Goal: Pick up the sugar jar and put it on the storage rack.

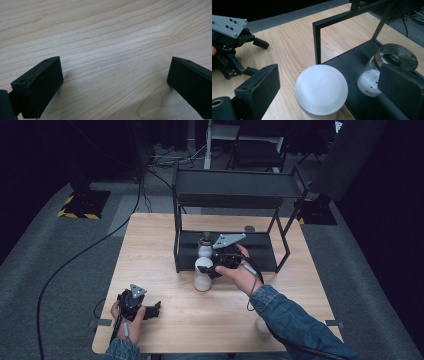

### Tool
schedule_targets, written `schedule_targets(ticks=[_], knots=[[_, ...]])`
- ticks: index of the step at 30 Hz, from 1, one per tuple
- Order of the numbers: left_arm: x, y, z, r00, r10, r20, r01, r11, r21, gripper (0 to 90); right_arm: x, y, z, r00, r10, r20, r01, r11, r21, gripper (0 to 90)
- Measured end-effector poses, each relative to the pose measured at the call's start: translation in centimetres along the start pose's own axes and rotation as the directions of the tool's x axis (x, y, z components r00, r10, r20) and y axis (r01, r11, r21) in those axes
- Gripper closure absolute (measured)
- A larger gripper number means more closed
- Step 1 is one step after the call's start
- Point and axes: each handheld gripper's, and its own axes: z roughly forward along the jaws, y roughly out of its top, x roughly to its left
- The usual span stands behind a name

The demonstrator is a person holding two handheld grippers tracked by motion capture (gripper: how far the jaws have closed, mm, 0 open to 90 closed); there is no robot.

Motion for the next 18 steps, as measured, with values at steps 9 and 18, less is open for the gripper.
schedule_targets(ticks=[9, 18], knots=[[0.0, 0.0, 0.0, 1.0, 0.001, 0.0, -0.001, 1.0, 0.0, 0.3, 0.3, -0.5, 1.1, 0.9999, 0.007, -0.009, -0.007, 1.0, 0.005, 4.1], [0.0, 0.0, 0.0, 1.0, -0.001, 0.0, 0.001, 1.0, 0.0, 0.3, 0.1, -1.0, 2.2, 0.9998, 0.019, -0.008, -0.019, 1.0, 0.022, 8.0]])
